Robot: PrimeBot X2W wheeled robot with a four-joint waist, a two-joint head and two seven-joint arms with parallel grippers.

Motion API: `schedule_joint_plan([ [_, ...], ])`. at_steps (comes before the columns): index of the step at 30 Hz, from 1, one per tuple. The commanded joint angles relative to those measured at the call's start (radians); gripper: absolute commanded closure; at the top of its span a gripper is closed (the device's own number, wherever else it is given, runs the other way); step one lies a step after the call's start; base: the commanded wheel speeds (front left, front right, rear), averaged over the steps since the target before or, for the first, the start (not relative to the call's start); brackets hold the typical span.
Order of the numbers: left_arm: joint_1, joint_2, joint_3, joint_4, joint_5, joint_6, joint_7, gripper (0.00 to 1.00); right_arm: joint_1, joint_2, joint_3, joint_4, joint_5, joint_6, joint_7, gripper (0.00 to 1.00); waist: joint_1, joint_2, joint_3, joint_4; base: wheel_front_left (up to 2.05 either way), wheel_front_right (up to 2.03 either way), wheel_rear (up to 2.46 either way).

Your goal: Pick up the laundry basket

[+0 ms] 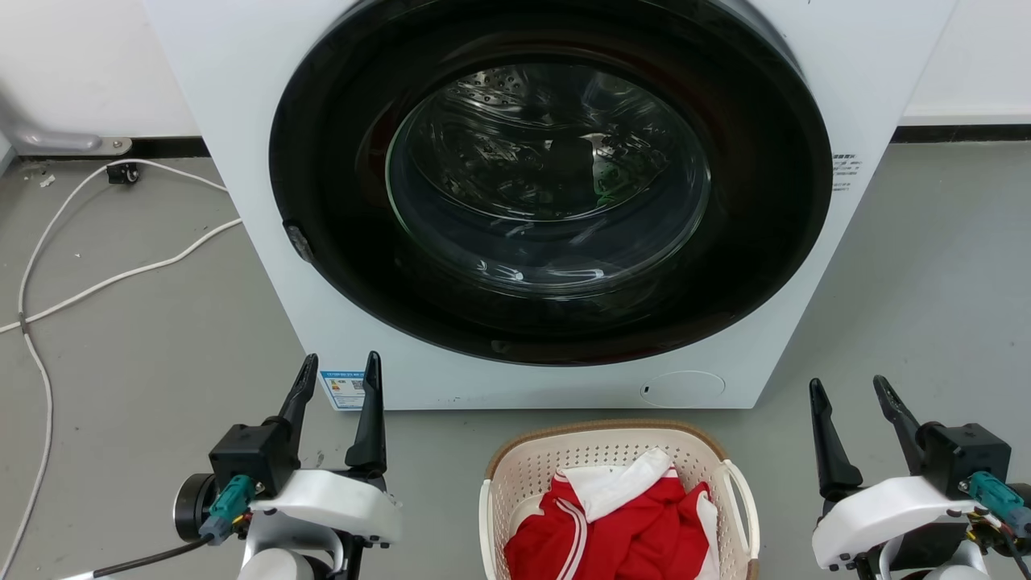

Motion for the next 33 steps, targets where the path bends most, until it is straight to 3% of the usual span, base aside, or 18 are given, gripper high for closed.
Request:
schedule_joint_plan([
  [1, -0.006, 0.005, -0.003, -0.001, 0.025, 0.005, -0.01, 0.0, 0.007, 0.002, -0.002, -0.009, -0.026, 0.0, 0.0, 0.0, -0.0001, 0.0, 0.0, 0.0, 0.0, 0.0, 0.0],
  [19, -0.008, 0.005, -0.021, 0.01, 0.161, 0.018, -0.046, 0.0, 0.021, 0.004, -0.006, -0.02, -0.157, 0.0, -0.01, 0.0, -0.0001, 0.0, 0.007, 0.003, 0.0, 0.0, 0.0],
  [33, -0.009, -0.002, -0.014, 0.028, 0.162, 0.004, -0.06, 0.0, 0.02, 0.004, -0.011, -0.011, -0.18, 0.0, -0.022, 0.0, -0.0001, 0.0, 0.014, 0.008, 0.0, 0.0, 0.0],
])
